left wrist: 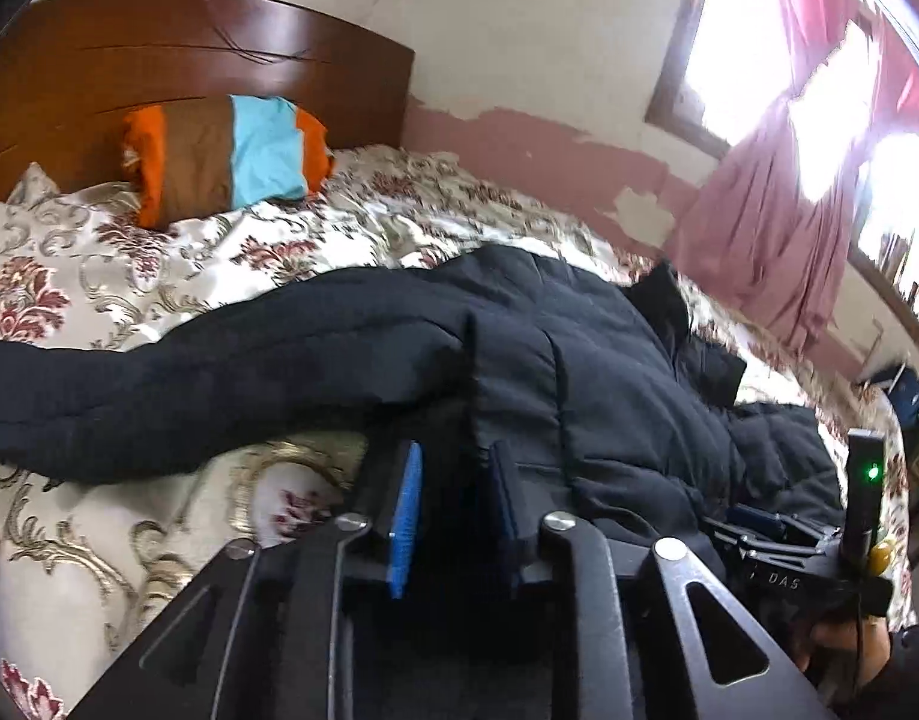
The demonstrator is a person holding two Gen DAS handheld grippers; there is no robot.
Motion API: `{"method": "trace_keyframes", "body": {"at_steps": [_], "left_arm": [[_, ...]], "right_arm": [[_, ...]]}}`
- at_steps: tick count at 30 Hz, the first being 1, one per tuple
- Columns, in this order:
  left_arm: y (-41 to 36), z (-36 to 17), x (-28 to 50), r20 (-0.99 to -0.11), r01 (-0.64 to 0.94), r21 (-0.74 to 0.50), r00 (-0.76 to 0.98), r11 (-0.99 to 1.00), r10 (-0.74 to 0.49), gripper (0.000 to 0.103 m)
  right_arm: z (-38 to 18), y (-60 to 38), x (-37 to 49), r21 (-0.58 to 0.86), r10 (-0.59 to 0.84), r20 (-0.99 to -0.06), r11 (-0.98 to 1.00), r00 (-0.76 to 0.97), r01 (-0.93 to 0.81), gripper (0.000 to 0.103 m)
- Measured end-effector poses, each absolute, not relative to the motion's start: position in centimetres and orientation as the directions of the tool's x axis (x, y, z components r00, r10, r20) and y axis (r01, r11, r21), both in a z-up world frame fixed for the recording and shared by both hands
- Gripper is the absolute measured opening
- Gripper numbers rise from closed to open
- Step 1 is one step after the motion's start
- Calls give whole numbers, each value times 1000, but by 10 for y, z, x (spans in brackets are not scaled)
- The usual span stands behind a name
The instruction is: Fold large clothes
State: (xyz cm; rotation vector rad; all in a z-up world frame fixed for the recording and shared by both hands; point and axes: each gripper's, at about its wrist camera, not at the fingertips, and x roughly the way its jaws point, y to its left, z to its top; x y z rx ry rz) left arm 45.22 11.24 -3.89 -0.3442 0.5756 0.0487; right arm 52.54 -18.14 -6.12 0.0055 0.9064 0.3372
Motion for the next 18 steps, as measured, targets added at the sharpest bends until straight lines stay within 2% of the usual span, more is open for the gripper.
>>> {"method": "trace_keyframes", "body": {"at_steps": [1,3,4,5,7,11,14,18], "left_arm": [[118,-37,449,-533,-149,-325,844,934,-50,30],[137,-32,435,-511,-188,-394,858,899,-45,64],[149,-31,427,-492,-215,-435,870,874,-31,92],[158,-31,419,-472,-238,-471,881,849,-15,97],[190,-32,400,-437,-276,-583,900,764,-8,97],[250,-46,382,-469,-355,-722,882,595,-43,97],[292,-67,371,-500,-408,-762,864,502,-57,98],[338,-109,363,-550,-498,-787,834,364,-48,98]], "right_arm": [[-59,-183,523,151,288,-768,949,572,-276,67],[-52,-188,521,158,280,-761,955,584,-252,68],[-47,-190,517,166,276,-755,958,595,-234,68],[-43,-191,515,173,276,-751,959,601,-224,68],[-33,-192,509,193,289,-738,956,610,-219,69],[-9,-173,497,164,300,-707,951,641,-264,76],[10,-148,493,125,302,-683,946,665,-300,80],[19,-105,500,56,253,-668,955,700,-292,81]]}}
